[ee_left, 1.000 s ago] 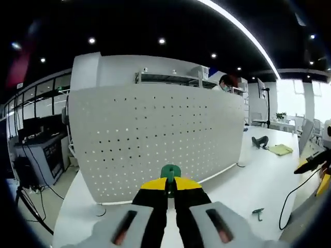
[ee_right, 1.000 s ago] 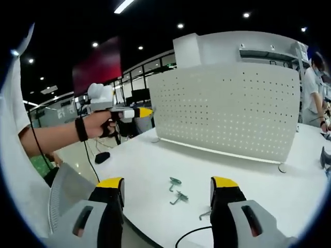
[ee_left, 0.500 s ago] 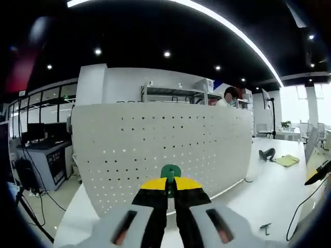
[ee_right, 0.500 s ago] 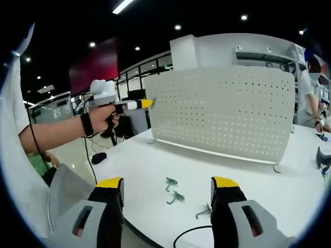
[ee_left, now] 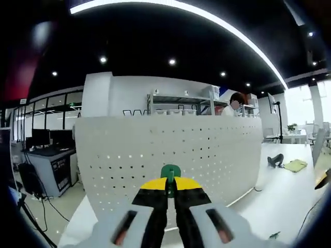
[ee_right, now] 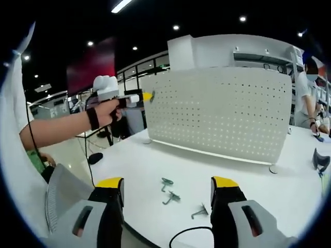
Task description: Insert the hook assembly into the mounting plate slot until the hook locks in place.
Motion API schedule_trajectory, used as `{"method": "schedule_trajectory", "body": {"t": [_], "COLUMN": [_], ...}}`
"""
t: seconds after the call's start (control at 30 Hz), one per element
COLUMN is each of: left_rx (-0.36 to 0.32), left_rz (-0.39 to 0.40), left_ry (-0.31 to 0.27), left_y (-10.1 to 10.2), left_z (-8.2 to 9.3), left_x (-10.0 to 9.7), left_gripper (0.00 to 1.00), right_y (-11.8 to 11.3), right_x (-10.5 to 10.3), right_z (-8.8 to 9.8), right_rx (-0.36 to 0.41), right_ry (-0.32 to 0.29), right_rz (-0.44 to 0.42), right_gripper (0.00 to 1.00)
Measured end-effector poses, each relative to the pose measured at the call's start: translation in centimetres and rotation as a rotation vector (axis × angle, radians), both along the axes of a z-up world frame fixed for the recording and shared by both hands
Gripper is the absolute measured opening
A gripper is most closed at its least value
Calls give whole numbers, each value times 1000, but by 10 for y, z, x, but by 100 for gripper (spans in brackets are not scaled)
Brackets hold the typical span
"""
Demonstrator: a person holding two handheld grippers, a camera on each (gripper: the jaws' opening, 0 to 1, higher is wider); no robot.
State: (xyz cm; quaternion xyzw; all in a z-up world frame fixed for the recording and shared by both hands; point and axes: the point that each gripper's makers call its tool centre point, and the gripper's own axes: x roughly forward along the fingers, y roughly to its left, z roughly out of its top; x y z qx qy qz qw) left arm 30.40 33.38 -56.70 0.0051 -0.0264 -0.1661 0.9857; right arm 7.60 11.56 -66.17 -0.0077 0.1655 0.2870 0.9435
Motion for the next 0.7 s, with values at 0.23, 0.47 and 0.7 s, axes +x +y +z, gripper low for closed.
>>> {"method": "schedule_trajectory", "body": {"t": [0.23,0.47,0.7], "left_rx": [-18,-38,-59], "left_rz": [34,44,60], "left_ry": [-19,-44,-57], "left_y": [8,10,13], "left_z": [8,15,23], "left_x": [13,21,31], "left_gripper": [3,3,3], "right_y": [-3,-1,0], "right_x": [1,-1,-4], "right_z": [2,0,-4], "right_rx": [2,-3,-11], "right_ry": [-2,4,16], "right_rz": [-14,-20,-25], "right_gripper": [69,69,69]}}
